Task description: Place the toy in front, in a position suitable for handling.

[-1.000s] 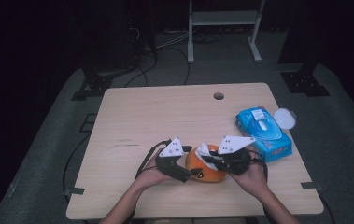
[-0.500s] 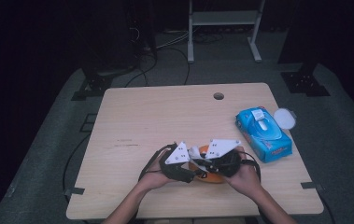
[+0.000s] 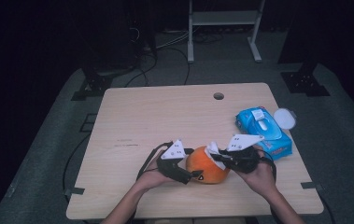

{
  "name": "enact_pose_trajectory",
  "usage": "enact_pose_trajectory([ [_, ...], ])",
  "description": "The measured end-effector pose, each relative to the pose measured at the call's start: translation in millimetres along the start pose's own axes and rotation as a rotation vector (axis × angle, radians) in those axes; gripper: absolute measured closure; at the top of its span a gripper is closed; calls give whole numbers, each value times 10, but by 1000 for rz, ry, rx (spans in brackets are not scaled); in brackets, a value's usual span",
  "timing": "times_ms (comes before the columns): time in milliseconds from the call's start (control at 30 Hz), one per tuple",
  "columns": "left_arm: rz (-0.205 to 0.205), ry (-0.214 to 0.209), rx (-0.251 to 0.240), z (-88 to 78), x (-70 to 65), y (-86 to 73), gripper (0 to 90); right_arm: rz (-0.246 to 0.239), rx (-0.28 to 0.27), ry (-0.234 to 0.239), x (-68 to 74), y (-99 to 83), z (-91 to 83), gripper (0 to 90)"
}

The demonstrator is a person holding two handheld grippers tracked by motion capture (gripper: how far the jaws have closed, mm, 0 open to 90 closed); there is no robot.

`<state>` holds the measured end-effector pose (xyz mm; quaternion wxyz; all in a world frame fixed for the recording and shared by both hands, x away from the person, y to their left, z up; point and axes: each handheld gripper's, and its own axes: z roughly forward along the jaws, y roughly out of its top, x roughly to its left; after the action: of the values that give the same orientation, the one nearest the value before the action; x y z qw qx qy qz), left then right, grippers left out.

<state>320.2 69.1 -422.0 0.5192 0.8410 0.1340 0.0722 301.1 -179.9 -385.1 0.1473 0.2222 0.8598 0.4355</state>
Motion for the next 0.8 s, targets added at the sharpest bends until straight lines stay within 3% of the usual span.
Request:
enact_pose_trajectory([
  [33,20,3,10,20,-26,26,184,-13,-8,39,97,30,54,813],
  [67,20,3,10,20,-26,26,209,-13,-8,39,97,30,54,813],
  [100,47,18,33,34,-38,-12,247,-46,1,35,180,67,98,812],
  [200,35,9,29,14,-18,-54,310,-53,3,27,183,77,100,812],
  [333,20,10,41,-14,17,-97,316,-23,-12,6,93,28,22,812],
  [433,0,-1,36,-43,60,-149,316,29,-8,-10,-16,-120,-88,811],
  [467,0,-1,36,-43,60,-149,315,29,-8,-10,-16,-120,-88,811],
  [533,5,-3,35,-35,52,-147,312,93,-29,7,-77,-264,-165,812],
  [600,15,0,39,-16,31,-127,309,114,-35,12,-82,-306,-183,812],
  [733,31,1,43,-1,2,-110,306,118,-47,19,-64,-294,-184,811],
  [800,65,0,52,23,-48,-87,303,100,-56,31,-34,-232,-123,810],
])
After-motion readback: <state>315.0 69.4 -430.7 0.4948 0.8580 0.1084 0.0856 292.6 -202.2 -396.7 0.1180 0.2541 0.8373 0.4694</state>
